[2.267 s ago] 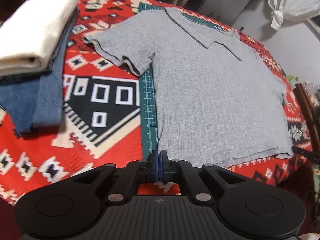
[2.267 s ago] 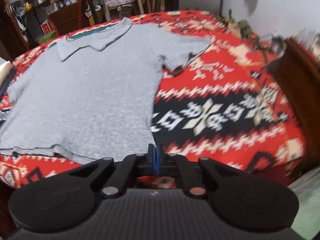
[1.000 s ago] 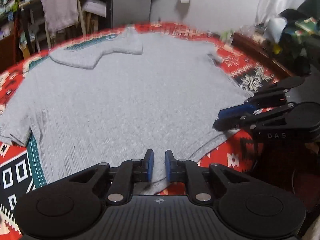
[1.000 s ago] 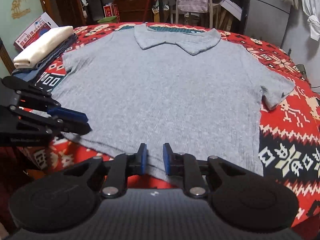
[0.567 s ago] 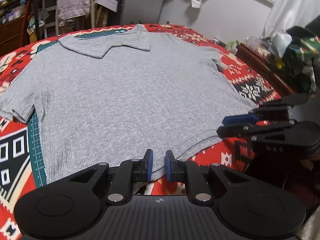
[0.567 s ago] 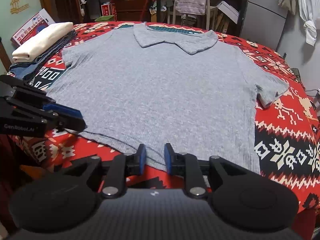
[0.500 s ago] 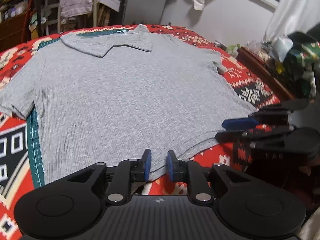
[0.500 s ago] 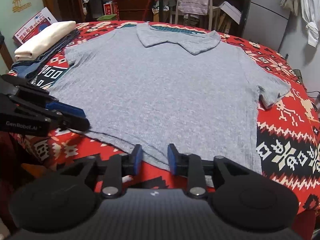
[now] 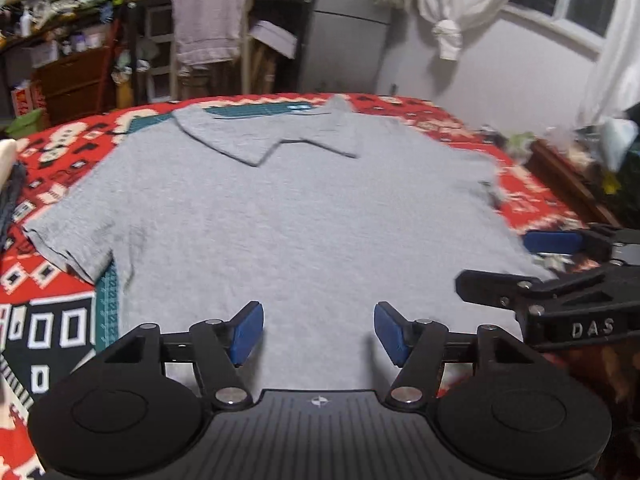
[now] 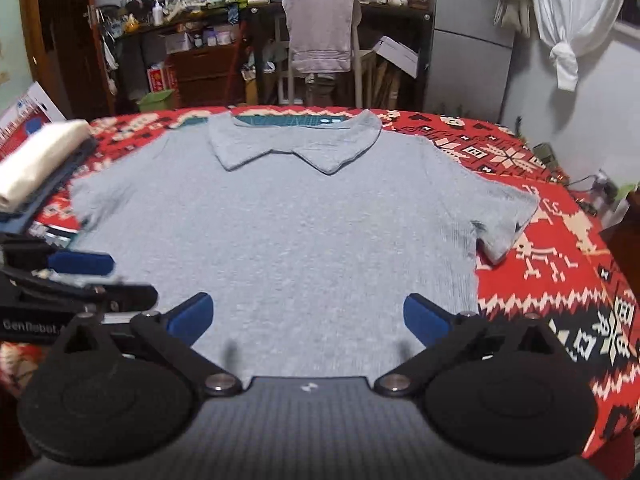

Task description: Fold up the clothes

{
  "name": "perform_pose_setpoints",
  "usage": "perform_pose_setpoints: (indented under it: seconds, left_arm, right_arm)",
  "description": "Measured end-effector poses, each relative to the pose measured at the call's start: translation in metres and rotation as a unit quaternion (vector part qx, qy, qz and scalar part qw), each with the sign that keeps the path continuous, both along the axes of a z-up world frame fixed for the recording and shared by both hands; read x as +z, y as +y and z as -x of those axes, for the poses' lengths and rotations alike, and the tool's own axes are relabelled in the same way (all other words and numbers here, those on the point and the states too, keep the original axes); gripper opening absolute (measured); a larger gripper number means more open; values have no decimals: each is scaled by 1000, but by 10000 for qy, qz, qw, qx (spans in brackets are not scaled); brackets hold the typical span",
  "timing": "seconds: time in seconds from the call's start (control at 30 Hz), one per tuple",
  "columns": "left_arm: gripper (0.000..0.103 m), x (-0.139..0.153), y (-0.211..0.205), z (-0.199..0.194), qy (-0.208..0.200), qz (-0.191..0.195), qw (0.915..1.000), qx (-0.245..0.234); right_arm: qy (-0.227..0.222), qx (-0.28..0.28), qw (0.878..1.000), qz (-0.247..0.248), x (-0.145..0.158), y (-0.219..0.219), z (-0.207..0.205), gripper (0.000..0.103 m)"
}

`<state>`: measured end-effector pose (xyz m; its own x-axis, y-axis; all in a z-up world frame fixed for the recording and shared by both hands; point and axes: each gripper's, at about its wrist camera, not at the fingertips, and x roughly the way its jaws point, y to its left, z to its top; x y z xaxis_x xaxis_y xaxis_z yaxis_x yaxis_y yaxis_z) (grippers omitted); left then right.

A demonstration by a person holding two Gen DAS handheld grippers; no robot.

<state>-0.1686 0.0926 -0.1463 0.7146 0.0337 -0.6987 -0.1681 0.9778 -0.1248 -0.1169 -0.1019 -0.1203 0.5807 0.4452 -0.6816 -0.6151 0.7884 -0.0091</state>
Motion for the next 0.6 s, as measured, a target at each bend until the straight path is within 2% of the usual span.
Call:
perform_pose_setpoints:
  seconds: [0.13, 0.2, 0.27, 0.4, 0.47, 0.53, 0.6]
  left_arm:
    - [64, -11, 9, -6, 85, 70, 9996, 243]
    - [66, -12, 9, -2, -8, 52, 9998, 169]
    - [68, -13, 8, -1, -36, 27, 9999, 120]
    - [88, -16, 3, -1, -63, 86, 9999, -25]
    - [93, -17, 0, 0, -56, 101, 9999, -69]
    - [102, -17, 0, 0, -56, 203, 9997, -98]
    - [103, -18, 1, -1, -43, 282, 9995, -125]
  right_arm:
    - [67, -28, 9999, 117, -17, 6, -5, 103]
    - [213, -110, 9995, 194, -27, 6, -7, 103]
    - [307, -219, 9993, 27, -34, 2, -8, 103]
    - [248, -294, 9993, 2, -39, 4, -7, 103]
    - [221, -408, 9989, -46, -40, 6, -6, 103]
    - [202, -467, 9986, -123, -43, 6, -4, 103]
    - [215, -518, 9981, -236, -44, 5, -4, 103]
